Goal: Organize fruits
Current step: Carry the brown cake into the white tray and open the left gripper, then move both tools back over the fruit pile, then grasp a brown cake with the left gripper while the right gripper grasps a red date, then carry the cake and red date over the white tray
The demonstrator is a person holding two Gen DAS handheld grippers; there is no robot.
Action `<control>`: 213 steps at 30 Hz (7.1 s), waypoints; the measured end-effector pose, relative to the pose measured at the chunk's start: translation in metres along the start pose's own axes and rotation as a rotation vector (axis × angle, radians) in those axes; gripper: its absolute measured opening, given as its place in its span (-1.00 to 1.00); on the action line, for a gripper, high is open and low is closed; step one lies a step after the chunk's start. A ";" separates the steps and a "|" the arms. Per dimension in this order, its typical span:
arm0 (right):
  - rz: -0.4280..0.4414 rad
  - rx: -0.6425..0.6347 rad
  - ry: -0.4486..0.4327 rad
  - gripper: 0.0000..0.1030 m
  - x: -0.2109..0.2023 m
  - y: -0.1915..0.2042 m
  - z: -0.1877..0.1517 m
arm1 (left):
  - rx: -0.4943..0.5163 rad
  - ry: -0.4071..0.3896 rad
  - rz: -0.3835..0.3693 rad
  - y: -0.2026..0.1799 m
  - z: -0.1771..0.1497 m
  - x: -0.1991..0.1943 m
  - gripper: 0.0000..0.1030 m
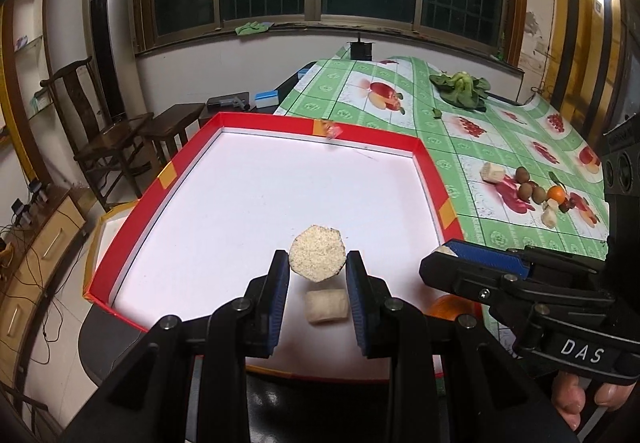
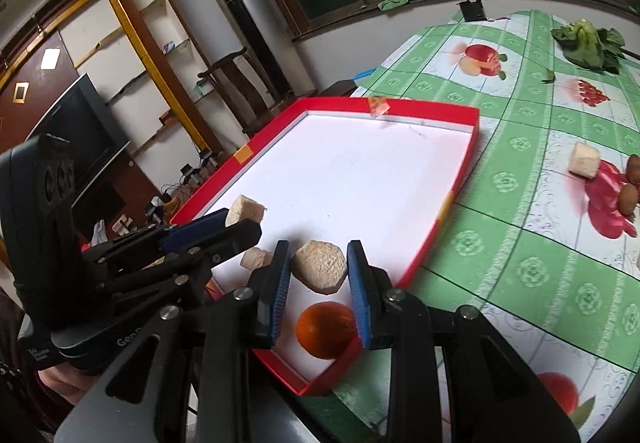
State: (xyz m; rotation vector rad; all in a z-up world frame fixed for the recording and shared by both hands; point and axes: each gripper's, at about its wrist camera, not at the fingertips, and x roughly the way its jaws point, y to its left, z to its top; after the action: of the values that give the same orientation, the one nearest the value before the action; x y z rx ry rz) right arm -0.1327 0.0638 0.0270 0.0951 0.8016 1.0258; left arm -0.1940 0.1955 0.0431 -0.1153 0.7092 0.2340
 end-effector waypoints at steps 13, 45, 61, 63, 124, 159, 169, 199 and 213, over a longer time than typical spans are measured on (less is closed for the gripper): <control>-0.019 -0.010 0.014 -0.27 0.004 0.003 0.000 | -0.023 0.015 0.042 0.009 -0.003 0.004 -0.38; -0.117 0.189 -0.136 -0.10 -0.084 -0.080 -0.004 | 0.112 -0.020 0.066 -0.047 0.023 -0.002 0.12; -0.350 0.270 -0.111 0.02 -0.146 -0.156 -0.023 | 0.258 0.036 -0.048 -0.124 0.025 0.022 0.19; -0.377 0.286 -0.087 0.02 -0.147 -0.166 -0.023 | 0.283 0.043 -0.065 -0.136 0.026 0.027 0.19; -0.306 0.761 -0.148 -0.26 -0.192 -0.291 -0.008 | 0.344 0.214 -0.428 -0.223 0.028 0.061 -0.55; -0.105 0.608 -0.060 -0.65 -0.147 -0.181 -0.003 | 0.129 0.062 -0.360 -0.107 0.019 -0.009 -0.55; 0.010 0.422 -0.057 -0.65 -0.091 -0.082 0.020 | 0.055 -0.012 -0.212 -0.048 0.020 -0.022 -0.55; 0.042 0.259 0.053 -0.65 -0.023 -0.016 0.006 | 0.060 -0.045 0.009 -0.009 0.008 -0.010 -0.55; 0.037 0.249 0.080 -0.64 -0.014 -0.013 0.005 | 0.061 -0.034 0.035 -0.008 0.005 -0.007 -0.54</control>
State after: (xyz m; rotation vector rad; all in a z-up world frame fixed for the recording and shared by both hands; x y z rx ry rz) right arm -0.1239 0.0474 0.0328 0.2839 1.0011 0.9658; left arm -0.1938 0.1875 0.0521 -0.0404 0.6842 0.2475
